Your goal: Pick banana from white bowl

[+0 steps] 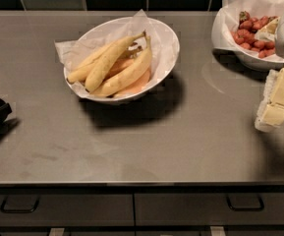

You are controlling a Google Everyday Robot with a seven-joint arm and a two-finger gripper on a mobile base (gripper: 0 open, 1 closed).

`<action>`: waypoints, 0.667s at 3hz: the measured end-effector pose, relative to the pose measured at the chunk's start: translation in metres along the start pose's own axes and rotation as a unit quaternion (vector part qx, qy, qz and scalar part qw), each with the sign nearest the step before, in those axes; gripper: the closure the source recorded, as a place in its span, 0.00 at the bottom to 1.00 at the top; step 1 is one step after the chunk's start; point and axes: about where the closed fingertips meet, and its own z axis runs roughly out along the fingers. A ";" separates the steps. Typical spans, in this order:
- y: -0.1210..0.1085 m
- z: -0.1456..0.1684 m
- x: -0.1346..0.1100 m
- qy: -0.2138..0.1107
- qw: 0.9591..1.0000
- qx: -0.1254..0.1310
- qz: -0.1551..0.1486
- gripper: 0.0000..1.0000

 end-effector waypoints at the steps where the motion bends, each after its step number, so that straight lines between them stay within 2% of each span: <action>1: -0.001 -0.001 -0.003 -0.003 1.000 0.001 -0.003 0.00; 2: -0.013 0.002 -0.027 -0.037 0.999 -0.006 -0.026 0.00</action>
Offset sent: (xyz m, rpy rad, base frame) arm 0.0413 0.0491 0.0104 0.1261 -0.0105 0.1656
